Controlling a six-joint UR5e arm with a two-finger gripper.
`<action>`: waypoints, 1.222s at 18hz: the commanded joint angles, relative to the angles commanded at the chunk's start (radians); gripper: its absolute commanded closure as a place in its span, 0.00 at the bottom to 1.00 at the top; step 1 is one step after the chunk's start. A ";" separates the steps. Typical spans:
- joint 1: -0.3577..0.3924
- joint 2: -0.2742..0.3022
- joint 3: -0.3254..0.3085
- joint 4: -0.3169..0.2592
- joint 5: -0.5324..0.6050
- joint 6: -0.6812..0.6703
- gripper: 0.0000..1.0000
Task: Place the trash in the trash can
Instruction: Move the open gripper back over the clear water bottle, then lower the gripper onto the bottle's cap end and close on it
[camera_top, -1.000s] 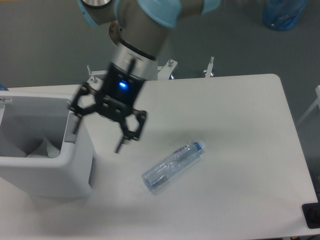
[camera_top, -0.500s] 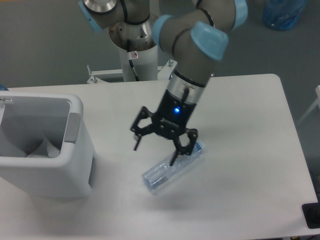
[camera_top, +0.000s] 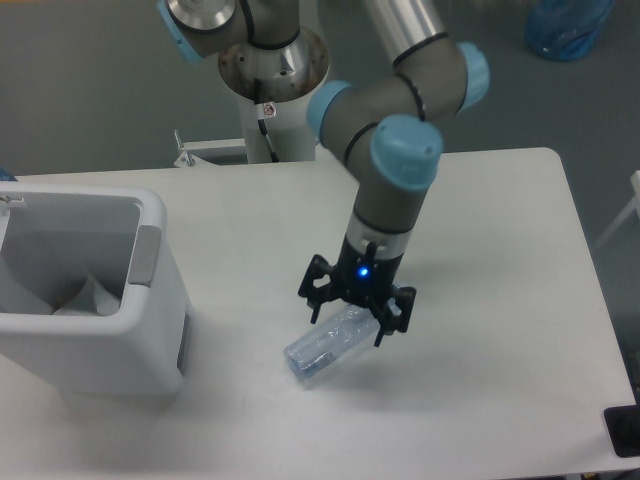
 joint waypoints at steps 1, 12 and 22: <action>-0.026 -0.012 -0.002 0.000 0.073 0.000 0.00; -0.150 -0.110 0.020 0.000 0.275 0.002 0.00; -0.177 -0.193 0.097 -0.002 0.295 -0.044 0.01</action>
